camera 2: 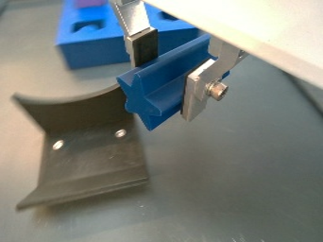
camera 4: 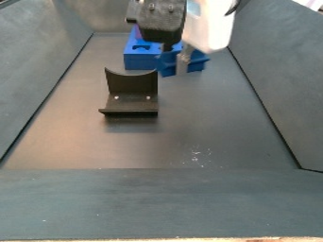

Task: Pick up the star object. Move up. Place the star object on the fixture. Regrasp the star object. Move to above the board. Insert the star object.
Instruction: Place the star object on the fixture.

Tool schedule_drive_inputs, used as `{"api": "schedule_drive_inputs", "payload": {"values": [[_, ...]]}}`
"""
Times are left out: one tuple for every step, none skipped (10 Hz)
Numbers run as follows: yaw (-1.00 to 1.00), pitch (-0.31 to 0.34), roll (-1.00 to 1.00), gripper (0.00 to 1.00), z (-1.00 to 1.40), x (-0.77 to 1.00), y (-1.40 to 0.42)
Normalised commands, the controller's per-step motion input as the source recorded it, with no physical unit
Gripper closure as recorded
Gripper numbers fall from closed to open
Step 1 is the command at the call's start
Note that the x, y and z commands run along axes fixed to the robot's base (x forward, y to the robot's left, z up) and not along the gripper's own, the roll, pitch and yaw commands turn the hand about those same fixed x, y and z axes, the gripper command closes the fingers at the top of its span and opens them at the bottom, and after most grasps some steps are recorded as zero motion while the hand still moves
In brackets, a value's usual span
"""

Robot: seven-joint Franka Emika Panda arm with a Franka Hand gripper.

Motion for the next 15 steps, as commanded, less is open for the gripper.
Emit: {"api": "schedule_drive_inputs", "payload": {"values": [[1.0, -0.052, -0.01, 1.0, -0.29, 1.0, -0.14], [1.0, -0.053, -0.02, 1.0, -0.28, 1.0, -0.13], [1.0, -0.056, -0.02, 1.0, -0.25, 1.0, -0.11], [1.0, -0.057, -0.03, 1.0, -0.23, 1.0, -0.1], [1.0, -0.057, -0.03, 1.0, -0.2, 1.0, -0.08], [1.0, -0.057, -0.04, 1.0, -0.18, 1.0, -0.07], [1.0, 0.101, -0.83, 1.0, 1.0, 0.41, 0.15], [1.0, 0.102, -0.85, 1.0, 1.0, 0.41, 0.15], [1.0, 0.1, -0.87, 1.0, 1.0, 0.42, 0.13], [1.0, 0.11, -0.9, 1.0, 1.0, 0.43, 0.12], [1.0, 0.126, -0.95, 1.0, 1.0, 0.48, 0.09], [0.99, 0.174, -1.0, 1.0, 1.0, 0.59, 0.08], [0.94, 0.263, -1.0, 1.0, 0.9, 0.56, 0.1], [0.89, 0.317, -1.0, 1.0, 0.74, 0.48, 0.08], [0.8, 0.44, -1.0, 1.0, 0.44, 0.29, 0.05]]}}
